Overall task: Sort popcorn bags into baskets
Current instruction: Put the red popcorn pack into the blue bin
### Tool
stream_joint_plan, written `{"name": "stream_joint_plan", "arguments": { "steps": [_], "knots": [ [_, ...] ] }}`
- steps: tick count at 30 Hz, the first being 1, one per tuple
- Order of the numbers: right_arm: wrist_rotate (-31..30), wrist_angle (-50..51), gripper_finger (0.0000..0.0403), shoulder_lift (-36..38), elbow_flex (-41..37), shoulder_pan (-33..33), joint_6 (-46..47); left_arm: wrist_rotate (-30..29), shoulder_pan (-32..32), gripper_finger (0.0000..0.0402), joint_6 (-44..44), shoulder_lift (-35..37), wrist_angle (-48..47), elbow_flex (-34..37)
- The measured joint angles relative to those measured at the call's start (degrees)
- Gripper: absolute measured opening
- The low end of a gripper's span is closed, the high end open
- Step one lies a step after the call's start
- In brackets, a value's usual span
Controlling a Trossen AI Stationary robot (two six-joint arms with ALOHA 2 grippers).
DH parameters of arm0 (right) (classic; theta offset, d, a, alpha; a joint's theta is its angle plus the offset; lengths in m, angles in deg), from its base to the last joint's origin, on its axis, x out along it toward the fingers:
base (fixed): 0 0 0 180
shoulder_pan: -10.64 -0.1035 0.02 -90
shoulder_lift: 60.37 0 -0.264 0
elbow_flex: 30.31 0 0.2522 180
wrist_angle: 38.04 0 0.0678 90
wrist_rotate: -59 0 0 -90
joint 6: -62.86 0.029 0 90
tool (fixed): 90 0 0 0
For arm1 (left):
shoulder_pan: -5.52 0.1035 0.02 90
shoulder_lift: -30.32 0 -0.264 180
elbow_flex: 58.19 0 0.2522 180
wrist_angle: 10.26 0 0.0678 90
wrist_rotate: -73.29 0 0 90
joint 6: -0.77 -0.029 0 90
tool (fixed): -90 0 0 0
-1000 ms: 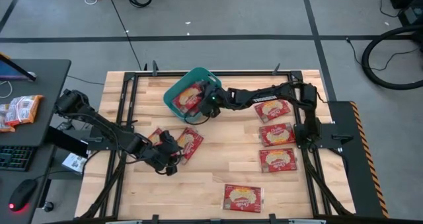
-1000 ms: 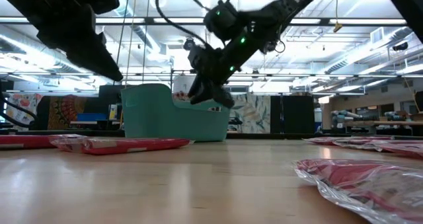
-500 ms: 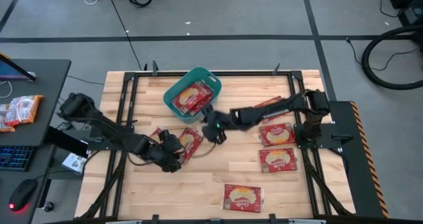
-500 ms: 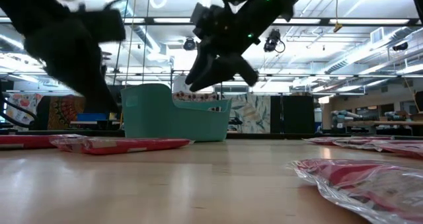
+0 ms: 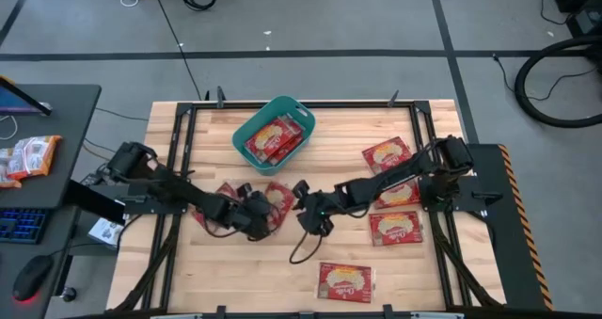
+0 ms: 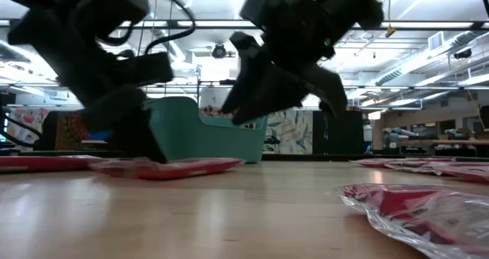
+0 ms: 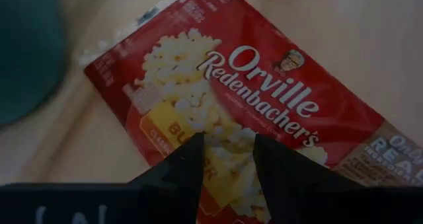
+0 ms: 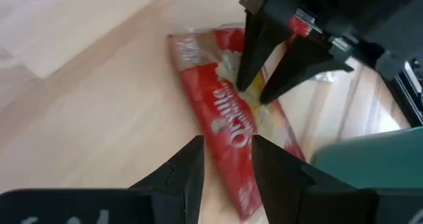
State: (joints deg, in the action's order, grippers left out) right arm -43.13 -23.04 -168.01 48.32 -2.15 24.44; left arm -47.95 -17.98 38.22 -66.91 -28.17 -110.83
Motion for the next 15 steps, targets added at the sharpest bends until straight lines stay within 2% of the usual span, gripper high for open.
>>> {"name": "stream_joint_plan", "arguments": {
  "steps": [6,13,15],
  "knots": [
    [0.4,-4.8,0.013,0.0,-5.8,-1.8,-0.2,1.6,0.0,0.0141,-6.2,-3.5,12.5,0.1],
    [0.8,-10.1,0.013,-0.1,-10.5,-4.7,-0.2,3.9,0.5,0.0141,-8.1,-3.8,18.2,0.3],
    [-0.7,-12.1,0.013,-0.1,-10.9,-5.5,-0.2,5.5,0.5,0.0141,-9.5,-3.7,19.4,0.3]
  ]
}}
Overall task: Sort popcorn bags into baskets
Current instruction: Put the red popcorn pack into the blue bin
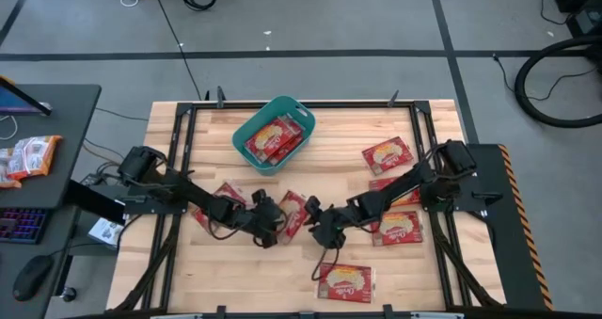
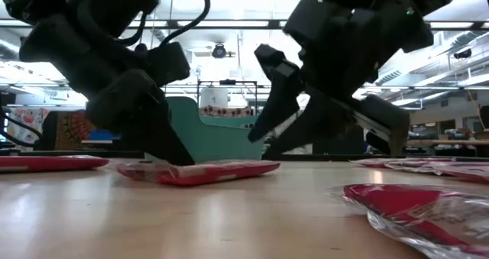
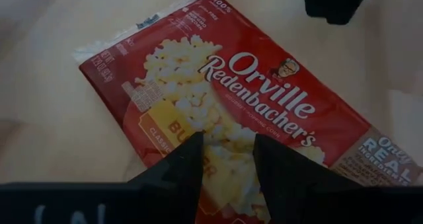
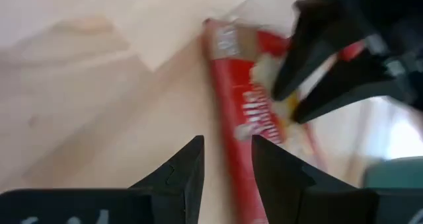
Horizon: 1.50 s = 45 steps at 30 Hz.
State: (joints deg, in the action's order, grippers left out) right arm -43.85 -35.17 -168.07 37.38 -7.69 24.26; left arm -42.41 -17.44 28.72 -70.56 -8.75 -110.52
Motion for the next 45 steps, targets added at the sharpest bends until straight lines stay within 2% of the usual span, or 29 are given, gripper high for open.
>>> {"name": "stream_joint_plan", "arguments": {
  "steps": [5,9,16,18,26,34,38,43,45],
  "knots": [
    [-0.2,-1.3,0.013,0.0,0.0,-0.6,0.5,4.1,-0.1,0.0141,-0.1,2.7,-1.5,-0.6],
    [0.3,-1.7,0.013,0.0,0.0,-0.5,1.6,3.8,-0.1,0.0141,-0.1,4.2,-5.3,-2.7],
    [-1.0,-8.3,0.013,-5.0,0.1,-1.5,1.6,3.2,0.3,0.0141,2.2,3.8,-16.3,-5.4],
    [-2.7,-8.7,0.013,-6.0,0.3,-1.6,1.1,2.4,0.4,0.0141,2.6,3.5,-16.1,-5.1],
    [-2.3,-8.8,0.013,-6.6,1.2,-1.0,0.5,1.2,0.7,0.0141,2.7,0.4,-14.9,-5.1],
    [0.7,-7.5,0.0126,-6.6,1.2,0.5,-2.0,1.5,0.6,0.0141,1.8,0.0,-12.8,-4.9],
    [0.9,-7.5,0.0095,-6.6,1.2,1.1,-2.1,1.7,0.7,0.0141,1.0,-0.1,-11.8,-4.9],
    [0.7,-7.5,0.0019,-6.6,1.2,0.9,-2.1,1.6,0.7,0.0141,0.3,0.0,-11.8,-4.9],
    [-0.9,-7.5,0.0016,-6.6,1.2,0.4,-2.1,2.0,0.5,0.0141,-0.7,0.8,-12.1,-4.8]
  ]
}}
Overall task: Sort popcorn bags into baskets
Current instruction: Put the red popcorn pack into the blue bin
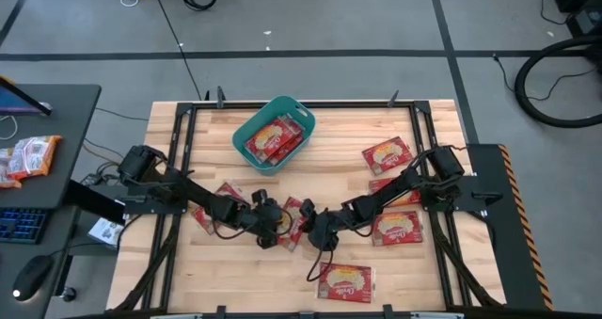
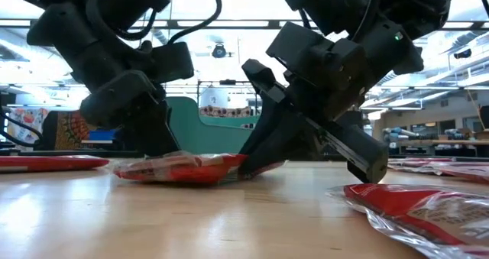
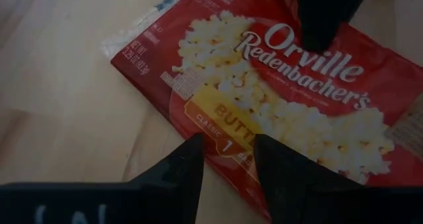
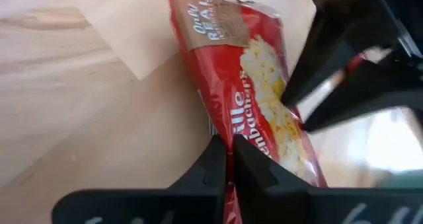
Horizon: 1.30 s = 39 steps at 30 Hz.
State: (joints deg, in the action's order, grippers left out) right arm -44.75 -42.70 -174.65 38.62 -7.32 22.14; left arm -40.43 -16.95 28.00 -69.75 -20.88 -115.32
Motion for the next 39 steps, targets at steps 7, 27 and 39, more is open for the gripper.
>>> {"name": "stream_joint_plan", "arguments": {
  "steps": [7,27,39],
  "knots": [
    [-12.5,4.4,0.0018,2.3,-0.1,-1.3,-4.3,-1.2,-0.8,0.0141,-1.0,7.7,-4.3,0.0],
    [-16.7,9.9,0.0016,22.0,0.0,11.4,-19.7,0.5,-3.3,0.0141,5.3,19.3,-20.4,0.0],
    [-1.3,5.7,0.0017,10.1,7.4,26.4,-23.1,1.1,-4.5,0.0141,6.7,19.3,-21.5,-0.9]
  ]
}}
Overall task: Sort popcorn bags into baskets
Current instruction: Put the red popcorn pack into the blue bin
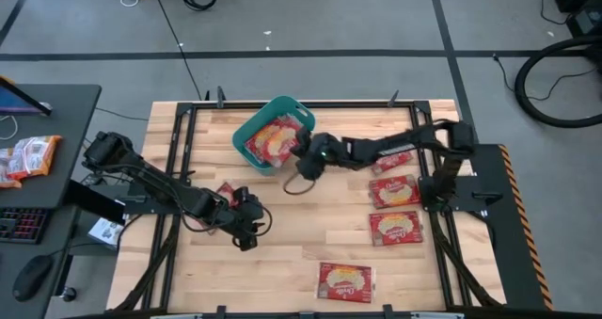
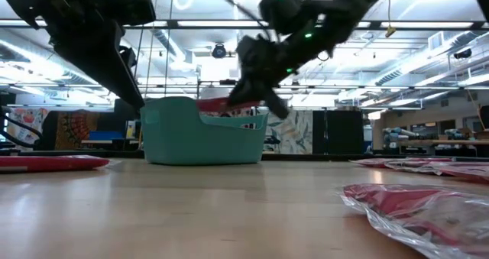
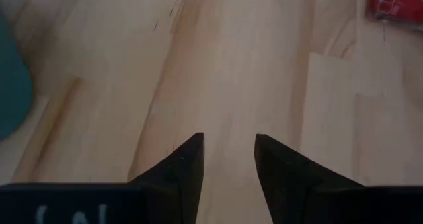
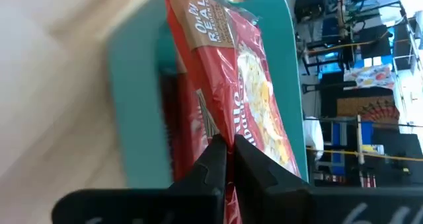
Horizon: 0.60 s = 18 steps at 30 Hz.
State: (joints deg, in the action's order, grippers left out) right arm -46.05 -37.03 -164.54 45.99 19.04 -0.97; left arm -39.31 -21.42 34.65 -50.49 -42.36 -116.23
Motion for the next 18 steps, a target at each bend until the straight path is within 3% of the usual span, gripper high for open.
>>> {"name": "stream_joint_plan", "arguments": {
  "steps": [9,13,18],
  "knots": [
    [6.2,2.9,0.003,-7.9,10.5,5.5,0.0,0.0,-0.7,0.0141,2.3,0.0,-2.0,0.0],
    [9.0,6.3,0.0065,-8.3,10.8,6.4,2.3,0.0,-1.8,0.0141,2.6,0.0,-3.1,0.0],
    [6.4,9.2,0.0115,-7.7,10.8,6.3,5.3,0.0,-2.3,0.0141,3.6,0.0,-6.2,0.0]
  ]
}}
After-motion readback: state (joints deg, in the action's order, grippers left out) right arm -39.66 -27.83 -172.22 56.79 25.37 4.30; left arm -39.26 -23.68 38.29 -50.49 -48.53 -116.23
